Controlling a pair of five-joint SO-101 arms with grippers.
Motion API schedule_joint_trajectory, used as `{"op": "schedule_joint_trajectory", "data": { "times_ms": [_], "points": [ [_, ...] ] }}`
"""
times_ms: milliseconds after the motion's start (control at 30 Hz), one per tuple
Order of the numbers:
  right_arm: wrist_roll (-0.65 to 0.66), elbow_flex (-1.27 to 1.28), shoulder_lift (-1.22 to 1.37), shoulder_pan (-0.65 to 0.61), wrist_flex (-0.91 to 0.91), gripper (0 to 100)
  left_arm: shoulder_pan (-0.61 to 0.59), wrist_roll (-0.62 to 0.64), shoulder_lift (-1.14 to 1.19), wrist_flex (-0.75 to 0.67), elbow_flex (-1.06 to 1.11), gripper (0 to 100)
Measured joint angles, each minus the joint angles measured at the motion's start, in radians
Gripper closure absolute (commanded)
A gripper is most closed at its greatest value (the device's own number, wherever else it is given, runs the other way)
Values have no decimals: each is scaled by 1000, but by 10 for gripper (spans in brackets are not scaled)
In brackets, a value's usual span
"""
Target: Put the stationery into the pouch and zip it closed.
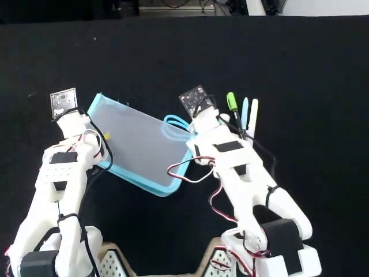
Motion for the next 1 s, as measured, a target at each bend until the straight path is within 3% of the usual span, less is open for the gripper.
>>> {"op": "schedule_joint_trajectory", "data": {
  "times_ms": [200,500,700,867,1000],
  "points": [
    [-2,3,-3,-84,-6,809,-49,0,0,35,-5,788],
    [-2,112,-158,-100,-8,810,-41,0,0,172,-72,788],
    [2,150,-232,17,-31,809,-35,0,0,175,-72,788],
    [126,175,-278,20,9,810,-35,0,0,175,-72,788],
    [135,176,-374,18,104,810,-35,0,0,175,-72,788]
  ]
}}
